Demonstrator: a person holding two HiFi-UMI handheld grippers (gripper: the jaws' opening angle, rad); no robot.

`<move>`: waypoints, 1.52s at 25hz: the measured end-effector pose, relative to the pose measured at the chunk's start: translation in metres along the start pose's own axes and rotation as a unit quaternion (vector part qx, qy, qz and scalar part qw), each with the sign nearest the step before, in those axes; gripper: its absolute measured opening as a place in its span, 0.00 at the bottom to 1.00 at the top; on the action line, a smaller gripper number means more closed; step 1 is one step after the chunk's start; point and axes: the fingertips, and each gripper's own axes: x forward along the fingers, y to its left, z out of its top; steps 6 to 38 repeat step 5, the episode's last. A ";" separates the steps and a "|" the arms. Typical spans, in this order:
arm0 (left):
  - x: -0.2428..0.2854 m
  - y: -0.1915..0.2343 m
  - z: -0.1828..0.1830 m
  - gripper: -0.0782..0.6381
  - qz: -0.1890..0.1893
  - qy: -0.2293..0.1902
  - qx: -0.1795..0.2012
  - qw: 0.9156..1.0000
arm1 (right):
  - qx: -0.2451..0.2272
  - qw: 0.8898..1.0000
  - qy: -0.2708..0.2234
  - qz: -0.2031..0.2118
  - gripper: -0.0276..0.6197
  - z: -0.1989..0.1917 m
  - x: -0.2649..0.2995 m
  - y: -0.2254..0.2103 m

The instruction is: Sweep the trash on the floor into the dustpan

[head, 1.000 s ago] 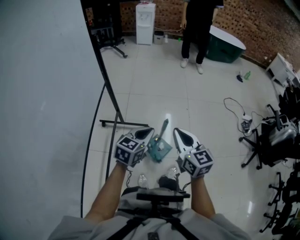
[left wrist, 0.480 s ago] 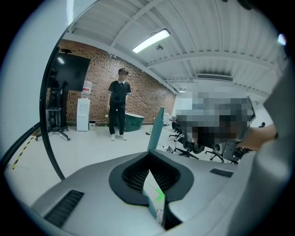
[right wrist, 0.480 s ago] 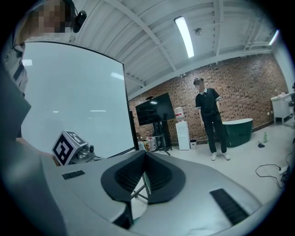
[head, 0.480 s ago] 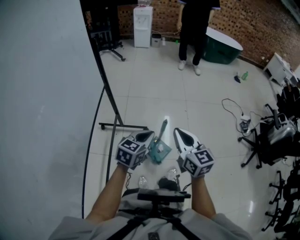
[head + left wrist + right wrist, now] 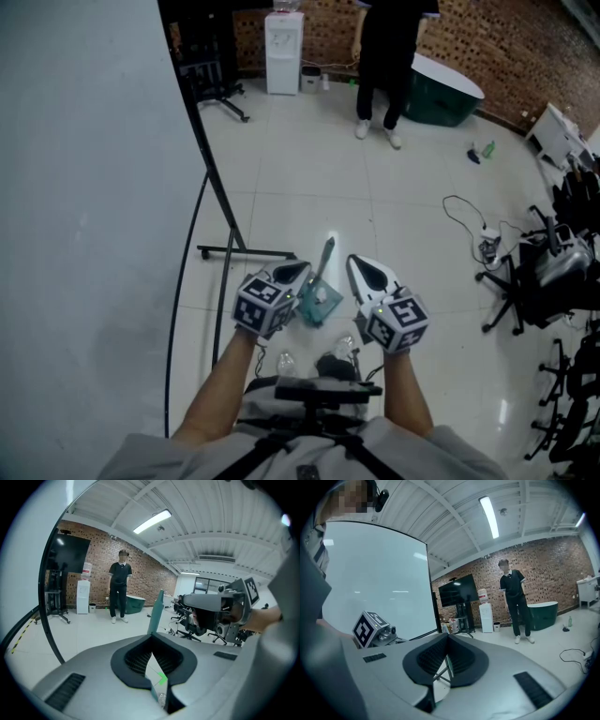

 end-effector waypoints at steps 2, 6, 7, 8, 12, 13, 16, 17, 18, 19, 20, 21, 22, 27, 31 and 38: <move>0.000 0.000 -0.001 0.11 0.001 -0.003 0.001 1.000 | -0.003 1.000 0.000 0.004 0.04 -0.002 0.001 0.001; 0.001 0.002 -0.001 0.11 0.005 -0.006 0.002 1.000 | -0.007 1.000 -0.002 0.008 0.04 -0.003 0.001 0.002; 0.001 0.002 -0.001 0.11 0.005 -0.006 0.002 1.000 | -0.007 1.000 -0.002 0.008 0.04 -0.003 0.001 0.002; 0.001 0.002 -0.001 0.11 0.005 -0.006 0.002 1.000 | -0.007 1.000 -0.002 0.008 0.04 -0.003 0.001 0.002; 0.001 0.002 -0.001 0.11 0.005 -0.006 0.002 1.000 | -0.007 1.000 -0.002 0.008 0.04 -0.003 0.001 0.002; 0.001 0.002 -0.001 0.11 0.005 -0.006 0.002 1.000 | -0.007 1.000 -0.002 0.008 0.04 -0.003 0.001 0.002; 0.001 0.002 -0.001 0.11 0.005 -0.006 0.002 1.000 | -0.007 1.000 -0.002 0.008 0.04 -0.003 0.001 0.002; 0.001 0.002 -0.001 0.11 0.005 -0.006 0.002 1.000 | -0.007 1.000 -0.002 0.008 0.04 -0.003 0.001 0.002; 0.001 0.002 -0.001 0.11 0.005 -0.006 0.002 1.000 | -0.007 1.000 -0.002 0.008 0.04 -0.003 0.001 0.002; 0.001 0.002 -0.001 0.11 0.005 -0.006 0.002 1.000 | -0.007 1.000 -0.002 0.008 0.04 -0.003 0.001 0.002; 0.001 0.002 -0.001 0.11 0.005 -0.006 0.002 1.000 | -0.007 1.000 -0.002 0.008 0.04 -0.003 0.001 0.002; 0.001 0.002 -0.001 0.11 0.005 -0.006 0.002 1.000 | -0.007 1.000 -0.002 0.008 0.04 -0.003 0.001 0.002; 0.001 0.002 -0.001 0.11 0.005 -0.006 0.002 1.000 | -0.007 1.000 -0.002 0.008 0.04 -0.003 0.001 0.002; 0.001 0.002 -0.001 0.11 0.005 -0.006 0.002 1.000 | -0.007 1.000 -0.002 0.008 0.04 -0.003 0.001 0.002; 0.001 0.002 -0.001 0.11 0.005 -0.006 0.002 1.000 | -0.007 1.000 -0.002 0.008 0.04 -0.003 0.001 0.002; 0.001 0.002 -0.001 0.11 0.005 -0.006 0.002 1.000 | -0.007 1.000 -0.002 0.008 0.04 -0.003 0.001 0.002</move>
